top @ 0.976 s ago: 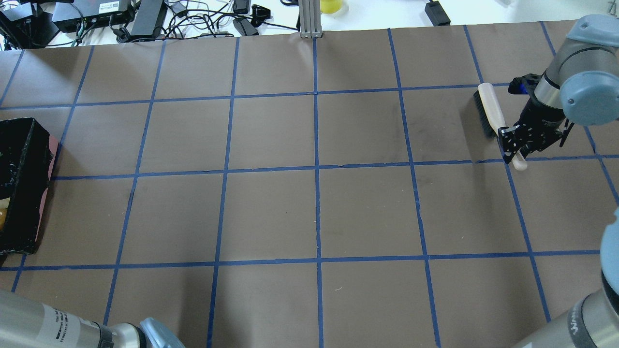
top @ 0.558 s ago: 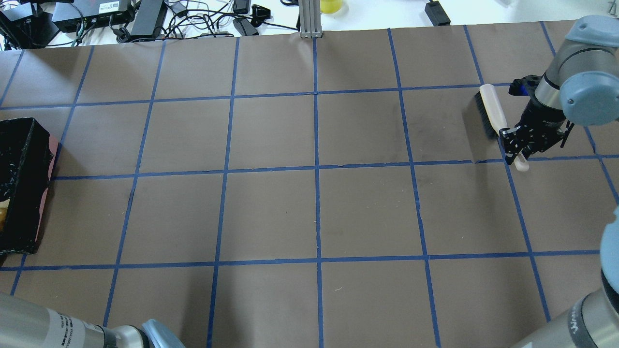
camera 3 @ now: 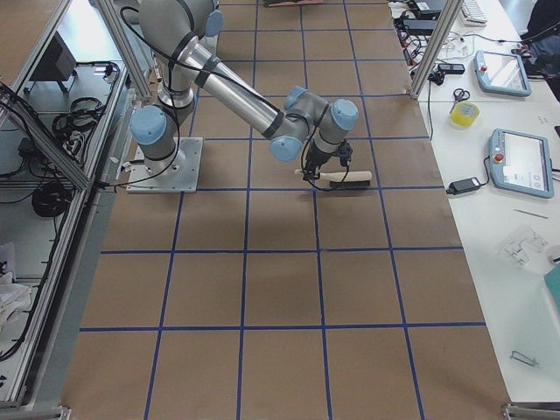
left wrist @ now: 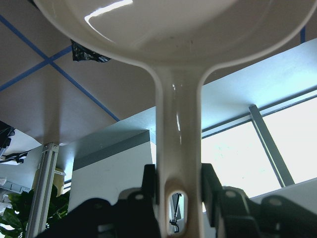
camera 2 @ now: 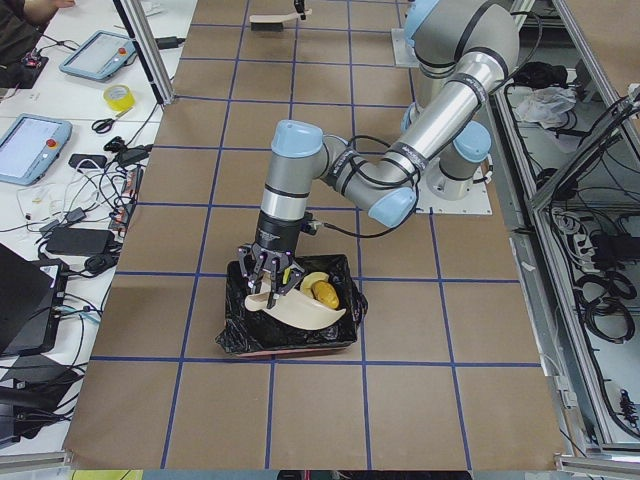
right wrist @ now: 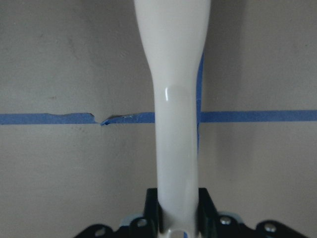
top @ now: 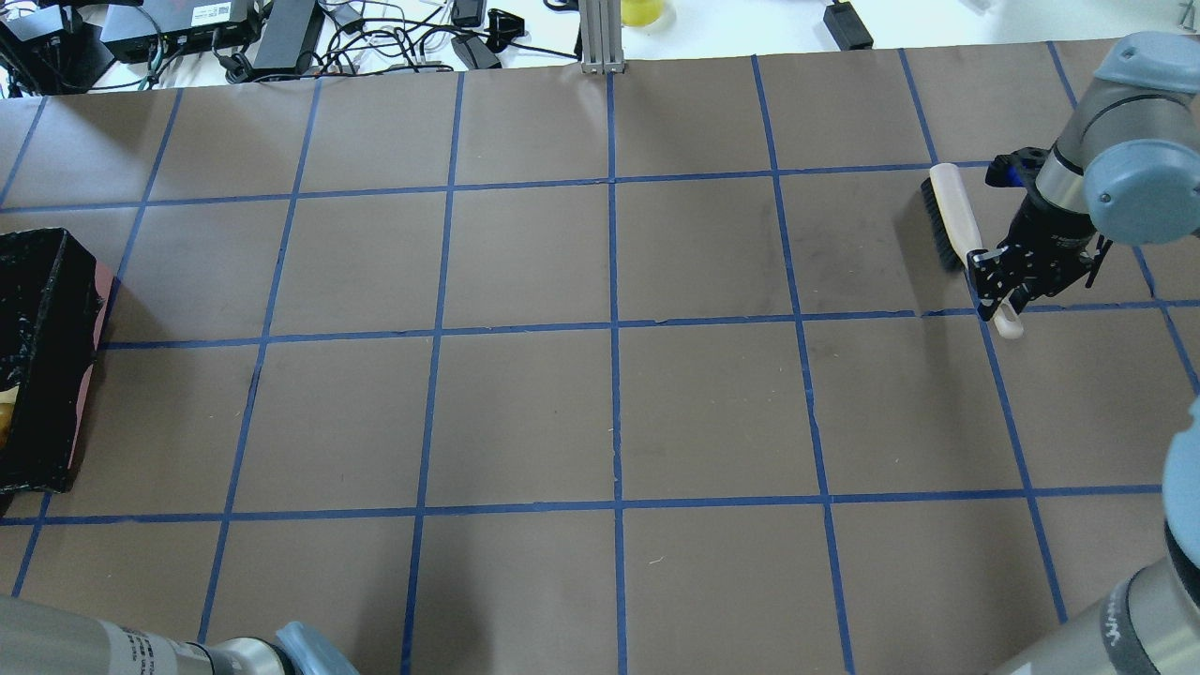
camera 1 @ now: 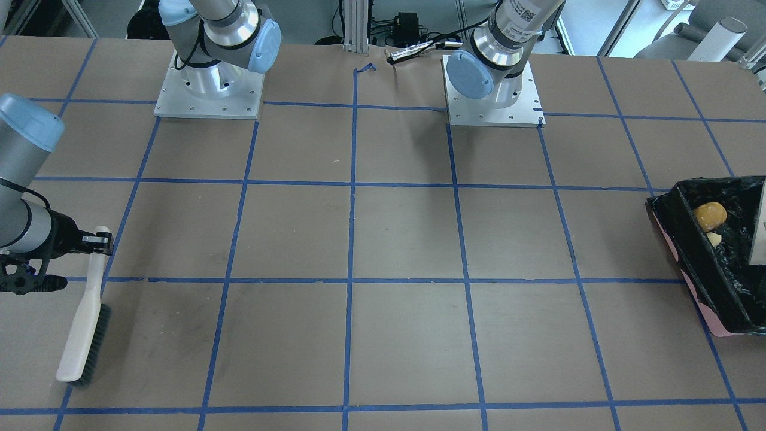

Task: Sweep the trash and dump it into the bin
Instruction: 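Tip the dustpan over the black bin with the left gripper, then release the brush on the table and raise the right gripper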

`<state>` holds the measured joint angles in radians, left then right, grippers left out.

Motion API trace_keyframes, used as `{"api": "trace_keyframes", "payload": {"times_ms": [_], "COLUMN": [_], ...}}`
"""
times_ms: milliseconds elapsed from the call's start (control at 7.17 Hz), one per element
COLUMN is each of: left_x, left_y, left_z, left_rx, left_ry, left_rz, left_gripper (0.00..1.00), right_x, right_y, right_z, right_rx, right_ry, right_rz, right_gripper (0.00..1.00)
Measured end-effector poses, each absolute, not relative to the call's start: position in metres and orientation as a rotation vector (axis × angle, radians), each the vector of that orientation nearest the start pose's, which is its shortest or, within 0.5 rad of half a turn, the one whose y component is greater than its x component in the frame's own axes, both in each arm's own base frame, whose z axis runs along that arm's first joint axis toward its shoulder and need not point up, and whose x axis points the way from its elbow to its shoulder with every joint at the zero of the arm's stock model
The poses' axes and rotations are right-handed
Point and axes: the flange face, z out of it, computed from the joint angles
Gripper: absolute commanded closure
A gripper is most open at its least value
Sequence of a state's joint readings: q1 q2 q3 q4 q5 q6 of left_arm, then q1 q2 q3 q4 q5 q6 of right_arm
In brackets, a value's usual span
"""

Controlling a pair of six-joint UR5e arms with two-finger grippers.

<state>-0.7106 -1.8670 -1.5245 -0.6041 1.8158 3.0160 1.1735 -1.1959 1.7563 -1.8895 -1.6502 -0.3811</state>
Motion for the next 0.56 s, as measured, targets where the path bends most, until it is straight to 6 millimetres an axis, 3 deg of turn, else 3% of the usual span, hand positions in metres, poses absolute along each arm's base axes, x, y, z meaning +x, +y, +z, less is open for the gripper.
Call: {"api": "trace_keyframes", "payload": {"times_ms": [139,279,418,558], "left_x": [0.411,0.406,0.401,0.388], "left_y": [-0.498,-0.495,-0.494,-0.497], "left_z": [0.465,0.466,0.470,0.479], "left_rx": [2.123,2.116,2.109,2.095], "left_ry": [1.260,1.244,1.234,1.221], "left_rz": [0.631,0.639,0.658,0.701], "left_gripper": [1.00,1.00,1.00,1.00], "right_x": [-0.102,-0.102,-0.103,-0.103], "right_y": [-0.565,-0.565,-0.566,-0.567], "right_z": [0.229,0.229,0.231,0.239], "right_rx": [0.008,0.007,0.007,0.008], "right_ry": [3.103,3.107,3.111,3.119], "right_rz": [0.401,0.403,0.399,0.380], "right_gripper": [0.34,0.25,0.07,0.00]}}
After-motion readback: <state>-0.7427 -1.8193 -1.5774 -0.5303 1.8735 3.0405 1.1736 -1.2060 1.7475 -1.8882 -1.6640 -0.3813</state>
